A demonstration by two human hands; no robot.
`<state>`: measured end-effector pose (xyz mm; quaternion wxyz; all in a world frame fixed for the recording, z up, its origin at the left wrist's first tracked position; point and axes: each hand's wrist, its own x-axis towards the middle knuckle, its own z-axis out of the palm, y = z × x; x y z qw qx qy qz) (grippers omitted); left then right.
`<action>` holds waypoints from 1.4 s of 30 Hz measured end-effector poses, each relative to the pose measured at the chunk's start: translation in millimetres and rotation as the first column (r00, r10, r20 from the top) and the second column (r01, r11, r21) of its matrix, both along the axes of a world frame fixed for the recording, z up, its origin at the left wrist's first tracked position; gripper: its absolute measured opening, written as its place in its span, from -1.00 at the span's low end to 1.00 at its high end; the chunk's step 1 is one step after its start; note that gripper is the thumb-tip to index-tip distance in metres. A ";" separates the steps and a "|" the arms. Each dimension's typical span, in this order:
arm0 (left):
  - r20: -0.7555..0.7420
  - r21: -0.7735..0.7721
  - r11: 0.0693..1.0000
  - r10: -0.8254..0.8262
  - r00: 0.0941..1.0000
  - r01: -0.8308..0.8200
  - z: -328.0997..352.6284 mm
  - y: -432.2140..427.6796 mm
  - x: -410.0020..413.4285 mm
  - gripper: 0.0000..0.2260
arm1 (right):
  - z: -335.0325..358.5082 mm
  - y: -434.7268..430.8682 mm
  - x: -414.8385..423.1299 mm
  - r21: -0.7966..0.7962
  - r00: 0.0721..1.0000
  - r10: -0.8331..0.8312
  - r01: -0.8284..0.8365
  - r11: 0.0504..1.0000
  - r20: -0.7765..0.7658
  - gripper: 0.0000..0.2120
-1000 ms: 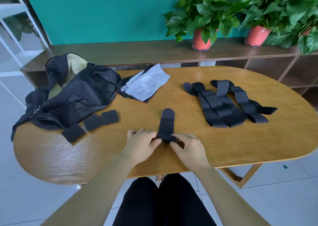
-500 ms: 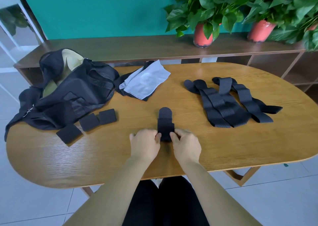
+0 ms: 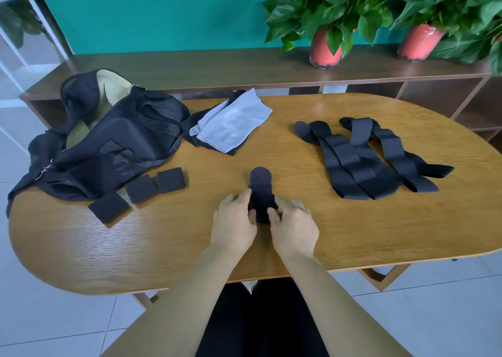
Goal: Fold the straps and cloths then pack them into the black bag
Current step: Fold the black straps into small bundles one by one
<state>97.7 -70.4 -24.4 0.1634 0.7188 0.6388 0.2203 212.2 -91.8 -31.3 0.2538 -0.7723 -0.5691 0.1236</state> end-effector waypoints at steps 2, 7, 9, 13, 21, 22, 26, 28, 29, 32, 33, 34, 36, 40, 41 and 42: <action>0.018 0.008 0.999 -0.041 0.999 0.041 -0.2 0.1 0.2 -0.59 | -0.5 -0.2 -0.4 -0.003 0.999 0.020 -0.020 1.000 0.029 -0.64; 0.013 -0.027 0.996 -0.089 0.996 0.090 6.5 2.1 -2.0 -0.63 | 2.1 1.0 -0.9 -0.045 0.993 0.057 -0.053 0.998 0.106 -0.64; -0.007 -0.046 0.995 -0.094 0.996 0.094 5.4 1.8 -3.5 -0.62 | 3.8 1.0 -1.5 -0.061 0.989 0.072 -0.064 0.996 0.128 -0.64; -0.067 -0.056 0.988 -0.146 0.987 0.142 2.7 0.3 -2.6 -0.53 | 6.8 0.7 -2.6 -0.078 0.982 0.100 -0.089 0.993 0.159 -0.66; -0.118 -0.108 0.979 -0.185 0.976 0.173 12.6 -1.8 -8.0 -0.54 | 9.0 -2.8 -0.3 -0.098 0.985 0.126 -0.114 0.989 0.119 -0.67; -0.136 -0.122 0.973 -0.209 0.968 0.193 13.0 -3.4 -10.2 -0.55 | 9.7 -4.8 -0.1 -0.105 0.984 0.134 -0.122 0.987 0.117 -0.68; -0.202 -0.161 0.931 -0.356 0.912 0.328 6.2 -14.7 -23.3 -0.40 | 9.8 -17.5 4.3 -0.084 0.979 0.188 -0.181 0.980 0.079 -0.66; -0.180 -0.182 0.909 -0.407 0.896 0.376 1.7 -18.6 -31.6 -0.36 | 8.3 -27.4 10.2 -0.010 0.961 0.276 -0.276 0.961 0.020 -0.56; -0.161 -0.186 0.900 -0.425 0.891 0.395 0.2 -19.7 -35.2 -0.37 | 7.5 -32.8 13.5 0.023 0.939 0.344 -0.344 0.939 -0.007 -0.51; -0.102 -0.166 0.893 -0.438 0.893 0.419 0.2 -24.7 -42.9 -0.43 | 2.3 -45.7 21.4 0.052 0.874 0.486 -0.485 0.873 -0.016 -0.45; -0.048 -0.157 0.894 -0.430 0.901 0.418 1.4 -27.1 -44.5 -0.46 | 0.2 -47.6 23.1 0.067 0.869 0.495 -0.493 0.867 -0.008 -0.47; 0.024 -0.160 0.896 -0.417 0.909 0.415 2.4 -29.4 -45.5 -0.49 | -1.3 -47.7 23.9 0.091 0.873 0.487 -0.484 0.870 -0.015 -0.51; 0.169 -0.182 0.905 -0.358 0.919 0.386 3.5 -31.5 -46.6 -0.56 | 0.4 -45.8 22.5 0.119 0.898 0.432 -0.421 0.899 -0.087 -0.62; 0.212 -0.135 0.972 -0.160 0.964 0.191 3.3 -27.9 -40.8 -0.90 | 0.1 -32.3 12.5 0.141 0.937 0.281 -0.256 0.956 -0.208 -0.76; 0.192 -0.117 0.984 -0.111 0.975 0.135 2.6 -26.5 -37.5 -0.80 | -1.7 -29.0 9.1 0.152 0.947 0.240 -0.211 0.966 -0.214 -0.78; 0.185 -0.107 0.989 -0.078 0.980 0.099 1.8 -25.2 -34.6 -0.74 | -2.3 -26.6 5.3 0.158 0.956 0.199 -0.167 0.973 -0.214 -0.80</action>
